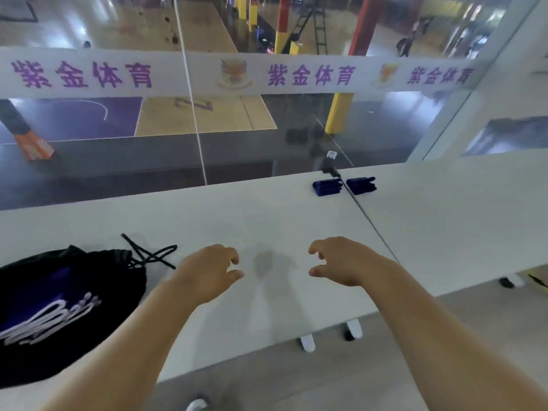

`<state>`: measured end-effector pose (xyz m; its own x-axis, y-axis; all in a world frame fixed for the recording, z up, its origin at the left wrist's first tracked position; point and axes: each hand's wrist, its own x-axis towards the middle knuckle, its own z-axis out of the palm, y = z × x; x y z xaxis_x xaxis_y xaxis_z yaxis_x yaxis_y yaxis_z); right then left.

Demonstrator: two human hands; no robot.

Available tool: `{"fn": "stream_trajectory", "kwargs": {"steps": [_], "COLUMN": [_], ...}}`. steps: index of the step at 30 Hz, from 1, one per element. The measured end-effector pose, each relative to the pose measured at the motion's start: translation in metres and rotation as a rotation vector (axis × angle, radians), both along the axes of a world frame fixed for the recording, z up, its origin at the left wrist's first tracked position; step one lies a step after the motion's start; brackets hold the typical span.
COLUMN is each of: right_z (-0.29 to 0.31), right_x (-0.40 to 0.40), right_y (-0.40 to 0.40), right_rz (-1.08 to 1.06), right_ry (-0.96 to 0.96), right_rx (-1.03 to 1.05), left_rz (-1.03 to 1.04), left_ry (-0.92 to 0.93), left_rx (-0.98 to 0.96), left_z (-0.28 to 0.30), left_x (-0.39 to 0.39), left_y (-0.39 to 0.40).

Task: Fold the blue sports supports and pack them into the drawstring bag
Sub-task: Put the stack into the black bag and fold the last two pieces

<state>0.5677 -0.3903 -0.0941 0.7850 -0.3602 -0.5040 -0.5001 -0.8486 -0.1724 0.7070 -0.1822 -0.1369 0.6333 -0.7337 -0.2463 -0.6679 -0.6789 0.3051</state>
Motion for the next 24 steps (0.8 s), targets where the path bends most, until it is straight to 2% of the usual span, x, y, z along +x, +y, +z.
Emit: {"fn": "stream_trajectory", "kwargs": {"steps": [8,24], "right_z": [-0.010,-0.044], "right_x": [-0.028,0.024], "right_y": [-0.079,-0.225], "right_rz": [-0.129,-0.269], "right_ry": [0.026,0.113], "right_rx": [0.033,0.060], "left_rz": [-0.075,-0.166], "left_ry": [0.040,0.158], "left_rx": [0.046,0.109], "left_z": [-0.015,-0.045], "left_x": [-0.009,0.065], "left_y": [-0.083,-0.230]}}
